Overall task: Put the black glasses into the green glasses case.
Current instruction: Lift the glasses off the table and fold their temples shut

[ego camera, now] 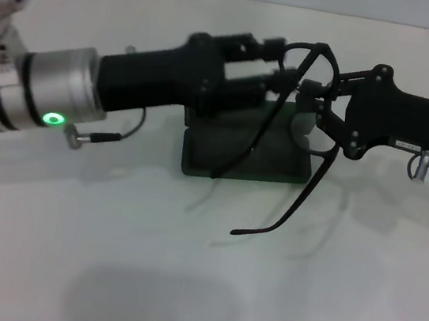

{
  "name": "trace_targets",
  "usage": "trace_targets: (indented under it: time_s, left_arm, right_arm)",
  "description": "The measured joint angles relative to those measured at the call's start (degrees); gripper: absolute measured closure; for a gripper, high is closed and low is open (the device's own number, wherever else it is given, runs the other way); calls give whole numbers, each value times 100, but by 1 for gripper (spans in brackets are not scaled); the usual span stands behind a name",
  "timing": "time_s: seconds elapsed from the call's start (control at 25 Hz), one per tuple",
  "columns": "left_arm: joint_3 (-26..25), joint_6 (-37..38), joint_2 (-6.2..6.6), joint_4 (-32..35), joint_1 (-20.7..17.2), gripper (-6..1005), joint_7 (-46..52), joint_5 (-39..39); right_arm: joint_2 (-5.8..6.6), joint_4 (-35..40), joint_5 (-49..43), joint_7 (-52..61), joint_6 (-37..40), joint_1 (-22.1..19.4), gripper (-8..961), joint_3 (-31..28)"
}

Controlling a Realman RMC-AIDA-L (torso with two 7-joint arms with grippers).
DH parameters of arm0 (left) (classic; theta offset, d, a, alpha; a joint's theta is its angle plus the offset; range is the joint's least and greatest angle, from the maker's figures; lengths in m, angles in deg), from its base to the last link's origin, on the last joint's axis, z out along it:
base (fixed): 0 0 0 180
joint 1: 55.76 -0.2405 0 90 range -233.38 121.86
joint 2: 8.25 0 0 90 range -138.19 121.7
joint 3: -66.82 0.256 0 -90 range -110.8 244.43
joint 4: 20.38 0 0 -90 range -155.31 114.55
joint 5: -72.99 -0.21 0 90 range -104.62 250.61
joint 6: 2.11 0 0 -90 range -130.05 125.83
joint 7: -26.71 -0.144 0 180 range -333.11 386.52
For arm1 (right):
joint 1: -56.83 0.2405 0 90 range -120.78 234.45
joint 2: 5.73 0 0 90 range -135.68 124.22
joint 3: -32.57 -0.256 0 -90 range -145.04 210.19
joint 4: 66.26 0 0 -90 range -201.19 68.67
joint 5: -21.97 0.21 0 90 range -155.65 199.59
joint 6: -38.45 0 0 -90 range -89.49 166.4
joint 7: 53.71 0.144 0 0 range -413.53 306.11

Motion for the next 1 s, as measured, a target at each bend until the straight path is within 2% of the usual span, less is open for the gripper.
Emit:
trace_targets:
  time_s: [0.24,0.48,0.68,1.0]
  left_arm:
    - [-164,138,-98,386,-321,437,-73,11]
    - [-113,564,-98,398,-185,437,47,-171]
    - [-110,539,-137,352,24,437,166,-626]
    - [-112,331,-211,350,131,437,210,-958]
  right_arm:
    - [2,-9,-9,51,-54,13,843,12]
    - [-1,-13,-28,149,-151,96,844,163]
    - [-7,-13,-24,154,-137,128,844,191]
    - [-4,27,-22,364,18,183,844,292]
